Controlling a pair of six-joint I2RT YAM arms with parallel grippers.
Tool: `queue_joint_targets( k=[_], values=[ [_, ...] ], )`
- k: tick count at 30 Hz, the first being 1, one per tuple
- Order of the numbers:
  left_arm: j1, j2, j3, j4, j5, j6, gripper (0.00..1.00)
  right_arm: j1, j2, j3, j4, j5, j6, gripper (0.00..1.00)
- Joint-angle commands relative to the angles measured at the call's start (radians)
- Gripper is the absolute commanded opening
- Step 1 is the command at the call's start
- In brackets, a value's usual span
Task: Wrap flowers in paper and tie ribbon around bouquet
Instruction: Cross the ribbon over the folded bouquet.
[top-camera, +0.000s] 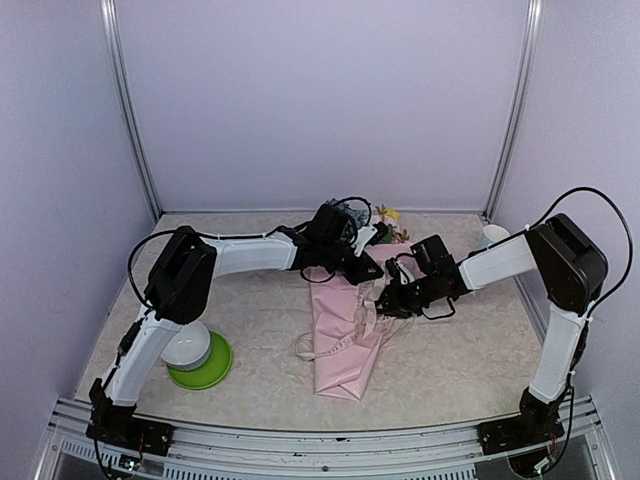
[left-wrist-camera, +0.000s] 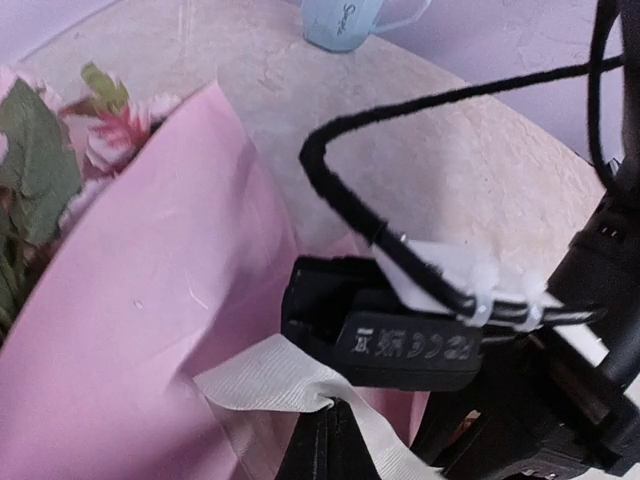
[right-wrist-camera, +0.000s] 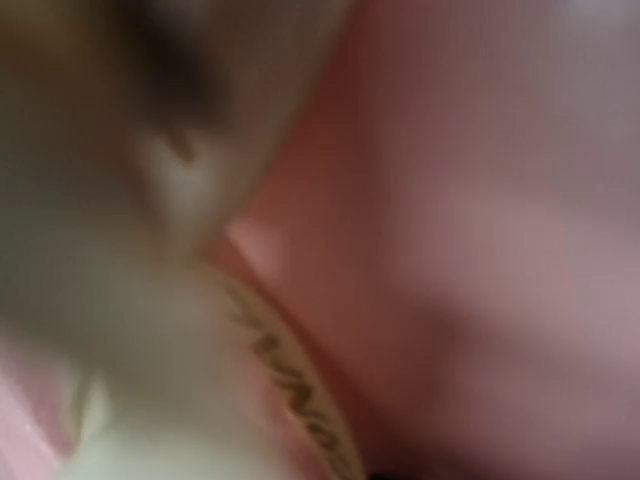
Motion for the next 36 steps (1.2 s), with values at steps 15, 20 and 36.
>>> queue_joint_targets(
  k=[15, 20, 36],
  values=[
    [0.07, -0.249, -0.191, 0.054, -0.28, -0.148, 0.7, -0.005, -0.006, 0.031, -0.047, 0.036, -0.005, 0.09],
    [0.074, -0.433, -0.324, 0.051, -0.306, -0.076, 0.97, -0.006, -0.004, 0.03, -0.06, 0.046, -0.013, 0.04],
    [-0.08, -0.412, -0.659, 0.016, -0.239, -0.133, 0.43, -0.009, -0.122, 0.055, -0.12, 0.052, -0.029, 0.0]
  ],
)
